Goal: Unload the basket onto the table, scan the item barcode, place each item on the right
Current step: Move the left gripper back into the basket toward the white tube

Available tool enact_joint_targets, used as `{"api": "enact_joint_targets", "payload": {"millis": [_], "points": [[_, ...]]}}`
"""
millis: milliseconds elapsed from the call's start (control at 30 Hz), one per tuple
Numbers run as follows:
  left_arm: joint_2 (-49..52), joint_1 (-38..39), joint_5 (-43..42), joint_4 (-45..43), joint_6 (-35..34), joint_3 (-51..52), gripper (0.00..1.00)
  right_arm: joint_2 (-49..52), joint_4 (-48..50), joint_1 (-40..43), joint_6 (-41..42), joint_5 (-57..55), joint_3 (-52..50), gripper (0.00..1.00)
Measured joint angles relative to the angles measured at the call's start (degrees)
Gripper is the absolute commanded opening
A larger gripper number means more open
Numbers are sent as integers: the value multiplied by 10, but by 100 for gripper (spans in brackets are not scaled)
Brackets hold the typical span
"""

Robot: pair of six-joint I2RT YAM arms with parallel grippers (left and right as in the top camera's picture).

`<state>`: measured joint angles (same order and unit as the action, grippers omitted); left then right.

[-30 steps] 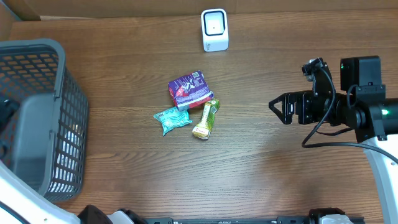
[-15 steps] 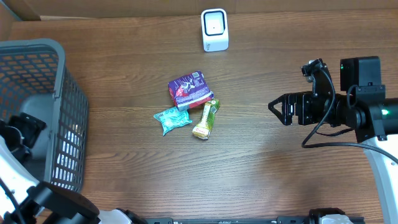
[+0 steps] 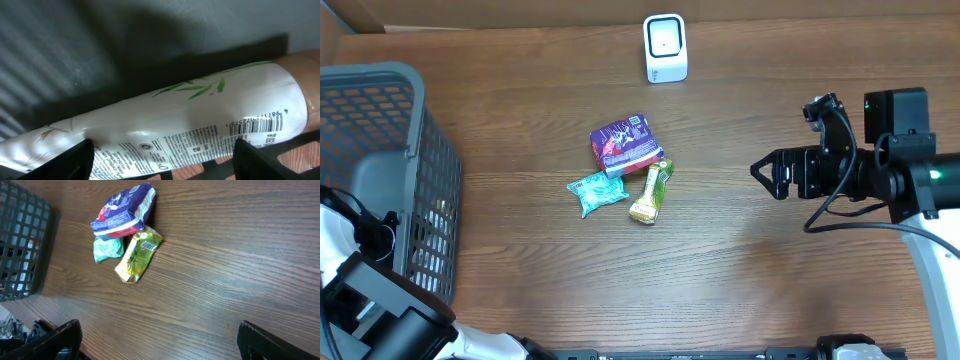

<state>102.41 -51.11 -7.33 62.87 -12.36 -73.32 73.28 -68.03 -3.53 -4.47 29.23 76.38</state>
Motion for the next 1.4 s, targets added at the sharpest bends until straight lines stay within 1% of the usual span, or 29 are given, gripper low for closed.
{"api": "enact_joint_targets", "payload": {"millis": [100, 300, 567, 700, 767, 833, 967, 1067, 1200, 1400], "points": [[5, 0, -1, -9, 8, -1, 81, 7, -1, 0, 0, 2, 0, 99], [21, 0, 4, -36, 21, -8, 78, 13, -1, 0, 0, 4, 0, 99], [24, 0, 33, -79, 20, -13, 76, 14, -1, 0, 0, 4, 0, 99], [36, 1, 37, -82, 24, -32, 75, 14, -1, 0, 0, 4, 0, 99], [45, 5, 30, -70, 38, -48, 75, 14, -1, 0, 0, 4, 0, 99], [53, 13, 10, -50, 71, -69, 75, 14, -1, 0, 0, 4, 0, 99], [59, 39, -57, 18, 166, -118, 76, 14, -1, 0, 0, 4, 0, 99], [61, 64, -97, 80, 238, -164, 73, 14, -1, 0, 0, 4, 0, 99], [60, 69, -82, 127, 257, -175, 74, 14, 3, 0, 0, 4, 0, 100], [61, 69, 16, 154, 226, -175, 76, 14, 17, 0, 0, 4, 0, 100]]}}
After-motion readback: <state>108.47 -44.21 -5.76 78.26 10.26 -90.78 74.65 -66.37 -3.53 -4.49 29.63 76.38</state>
